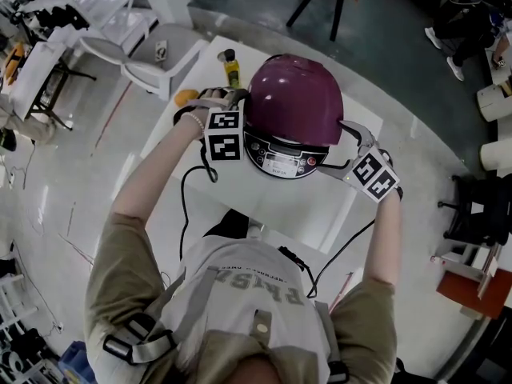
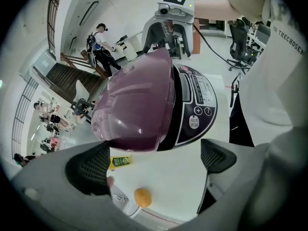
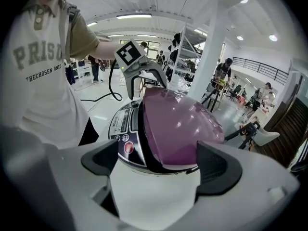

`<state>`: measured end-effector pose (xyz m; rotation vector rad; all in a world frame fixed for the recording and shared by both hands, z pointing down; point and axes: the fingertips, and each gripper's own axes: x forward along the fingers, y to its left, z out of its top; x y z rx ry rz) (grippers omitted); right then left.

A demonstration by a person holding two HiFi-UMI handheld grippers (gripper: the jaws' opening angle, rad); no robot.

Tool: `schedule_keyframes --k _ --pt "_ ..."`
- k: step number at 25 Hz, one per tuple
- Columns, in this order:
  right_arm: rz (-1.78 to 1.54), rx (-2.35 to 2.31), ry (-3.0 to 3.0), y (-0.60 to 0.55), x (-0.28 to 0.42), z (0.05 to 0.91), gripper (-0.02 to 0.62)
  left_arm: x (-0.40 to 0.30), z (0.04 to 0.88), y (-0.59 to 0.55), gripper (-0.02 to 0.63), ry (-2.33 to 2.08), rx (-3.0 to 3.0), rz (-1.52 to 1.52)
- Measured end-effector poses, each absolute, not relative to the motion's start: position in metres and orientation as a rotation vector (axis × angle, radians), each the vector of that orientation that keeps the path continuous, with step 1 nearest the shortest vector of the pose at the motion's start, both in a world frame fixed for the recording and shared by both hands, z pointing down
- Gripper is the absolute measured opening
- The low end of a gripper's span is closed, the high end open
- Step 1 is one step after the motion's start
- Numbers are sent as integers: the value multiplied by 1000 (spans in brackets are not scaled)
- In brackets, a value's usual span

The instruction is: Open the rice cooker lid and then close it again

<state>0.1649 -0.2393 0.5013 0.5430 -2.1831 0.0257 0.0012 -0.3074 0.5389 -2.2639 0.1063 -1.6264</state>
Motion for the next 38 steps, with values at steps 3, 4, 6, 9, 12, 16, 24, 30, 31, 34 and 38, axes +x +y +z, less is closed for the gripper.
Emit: schedule_keyframes --k 3,4,6,9,12,16,24,30,31,34,38 --pt "39 520 -2170 -238 165 505 482 0 542 -306 598 84 -2259 -1639" --pt "43 514 -2165 -237 165 506 482 0 543 -305 598 78 -2257 -1643" --pt "51 503 -2159 -236 165 508 482 -1 545 -303 598 65 -2253 -1650" --pt "61 492 -2156 -235 164 510 482 -2 547 -303 598 52 -2249 -1657" --pt "69 479 -2150 -234 164 513 480 -3 550 -302 598 40 -2240 -1665" --pt "82 454 -2133 -230 163 520 480 -5 556 -299 598 12 -2217 -1690" --pt "91 430 -2116 -228 162 529 480 -7 564 -296 598 -15 -2209 -1710" --pt "102 414 -2108 -228 163 532 480 -8 567 -296 598 -27 -2196 -1723" --pt "103 411 -2107 -227 163 532 480 -8 567 -295 598 -29 -2194 -1725" --pt "104 404 -2107 -227 163 533 480 -8 569 -295 598 -33 -2186 -1727" --pt "118 389 -2101 -227 164 532 480 -8 569 -296 598 -36 -2161 -1735"
